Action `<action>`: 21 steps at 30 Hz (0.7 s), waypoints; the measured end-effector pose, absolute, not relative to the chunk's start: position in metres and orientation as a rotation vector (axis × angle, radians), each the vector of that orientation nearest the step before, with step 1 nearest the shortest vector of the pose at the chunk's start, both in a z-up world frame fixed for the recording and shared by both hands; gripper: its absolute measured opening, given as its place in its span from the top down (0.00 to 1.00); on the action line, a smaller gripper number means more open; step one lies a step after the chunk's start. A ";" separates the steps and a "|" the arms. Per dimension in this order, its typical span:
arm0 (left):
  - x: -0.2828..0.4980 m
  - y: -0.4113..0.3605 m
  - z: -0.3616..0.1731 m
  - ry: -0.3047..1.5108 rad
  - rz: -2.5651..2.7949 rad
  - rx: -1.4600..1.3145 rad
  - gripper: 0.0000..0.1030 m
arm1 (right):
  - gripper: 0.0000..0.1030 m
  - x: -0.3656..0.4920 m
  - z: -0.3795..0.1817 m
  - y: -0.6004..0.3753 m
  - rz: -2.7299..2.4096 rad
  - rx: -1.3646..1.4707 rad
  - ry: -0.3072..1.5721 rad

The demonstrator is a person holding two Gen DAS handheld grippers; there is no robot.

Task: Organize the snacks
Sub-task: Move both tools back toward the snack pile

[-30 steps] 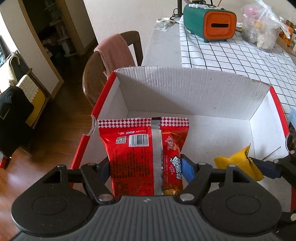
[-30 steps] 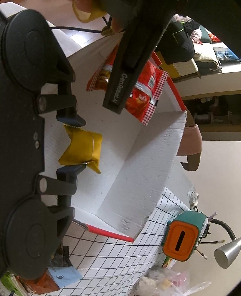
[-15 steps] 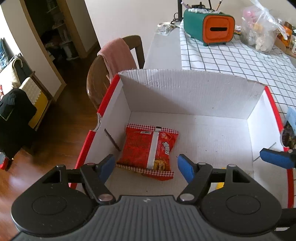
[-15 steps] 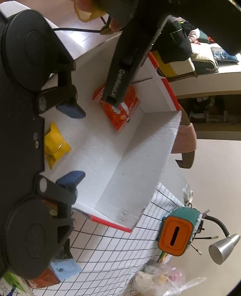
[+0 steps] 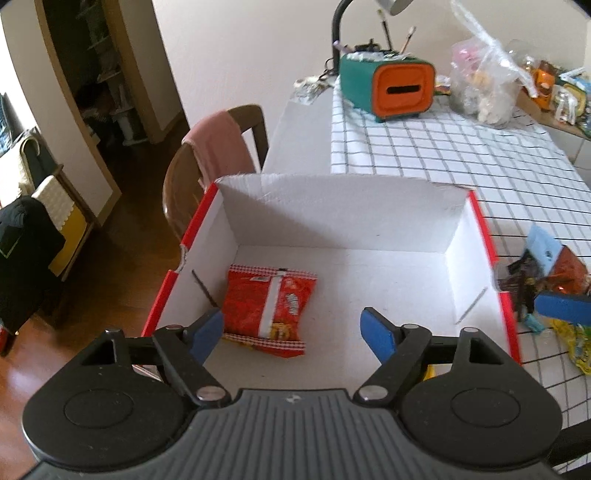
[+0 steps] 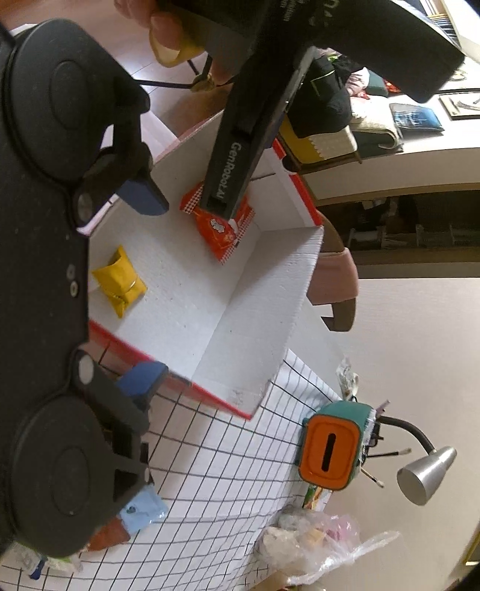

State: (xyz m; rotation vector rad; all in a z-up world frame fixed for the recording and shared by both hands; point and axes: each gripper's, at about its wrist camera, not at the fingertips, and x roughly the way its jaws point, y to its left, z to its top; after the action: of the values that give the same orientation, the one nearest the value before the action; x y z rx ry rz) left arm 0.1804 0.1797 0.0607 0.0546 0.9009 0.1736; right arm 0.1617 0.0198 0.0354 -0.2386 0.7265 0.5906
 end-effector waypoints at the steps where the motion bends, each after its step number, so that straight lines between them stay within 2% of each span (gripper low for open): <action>1: 0.178 0.176 0.063 0.893 0.168 0.056 0.20 | 0.12 0.160 0.038 0.015 0.587 -0.231 0.722; 9: 0.162 0.147 0.077 0.842 0.119 0.049 0.19 | 0.02 0.148 0.056 -0.033 0.555 -0.157 0.679; 17: 0.150 0.111 0.083 0.780 0.052 0.049 0.18 | 0.00 0.136 0.065 -0.091 0.509 -0.084 0.640; 21: 0.144 0.089 0.086 0.744 -0.006 0.029 0.13 | 0.00 0.129 0.063 -0.124 0.468 -0.058 0.630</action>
State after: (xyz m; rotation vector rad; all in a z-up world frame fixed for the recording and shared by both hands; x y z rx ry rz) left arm 0.1439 0.0890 0.0859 0.0287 0.7441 -0.0060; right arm 0.1287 -0.1236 0.0632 -0.0585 0.6297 0.4680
